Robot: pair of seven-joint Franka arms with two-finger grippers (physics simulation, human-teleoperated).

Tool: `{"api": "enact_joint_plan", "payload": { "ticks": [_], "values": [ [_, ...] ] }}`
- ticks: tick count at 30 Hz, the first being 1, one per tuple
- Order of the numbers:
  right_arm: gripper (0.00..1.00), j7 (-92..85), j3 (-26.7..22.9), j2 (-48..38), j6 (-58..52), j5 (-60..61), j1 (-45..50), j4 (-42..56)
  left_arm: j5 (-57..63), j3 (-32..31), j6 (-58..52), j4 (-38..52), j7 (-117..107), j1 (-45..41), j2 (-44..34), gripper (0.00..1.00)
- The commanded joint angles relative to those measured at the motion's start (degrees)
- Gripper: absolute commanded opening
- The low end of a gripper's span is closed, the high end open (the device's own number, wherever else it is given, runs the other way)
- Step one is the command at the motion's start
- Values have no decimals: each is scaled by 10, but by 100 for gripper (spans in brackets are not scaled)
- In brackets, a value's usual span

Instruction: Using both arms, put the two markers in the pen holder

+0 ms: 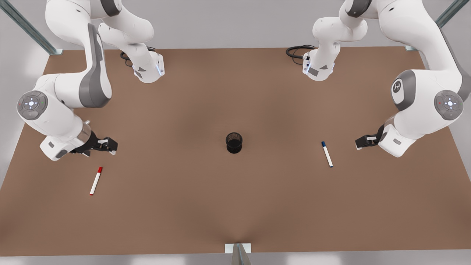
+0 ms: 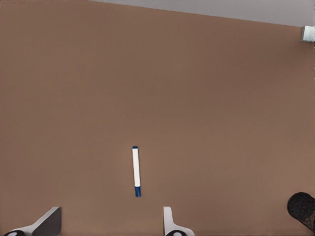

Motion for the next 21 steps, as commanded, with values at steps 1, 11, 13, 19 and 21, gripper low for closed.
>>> {"api": "enact_joint_plan", "payload": {
  "ticks": [1,11,13,19,21],
  "values": [
    [100,24,-1,6,7,-1,0,1,0,0,4,0,135,-3,1,100],
    [100,-51,-1,178,176,-2,-126,-20,-16,-1,398,-248,-140,-42,68,100],
    [100,-74,-1,215,213,0,-147,-19,-18,0,429,-284,-139,-38,68,100],
    [100,-75,-3,297,326,-6,-169,-14,-15,2,458,-328,-14,-9,83,100],
    [100,-98,-5,339,352,-8,-172,4,-12,2,462,-332,4,-8,94,100]
  ]
}}
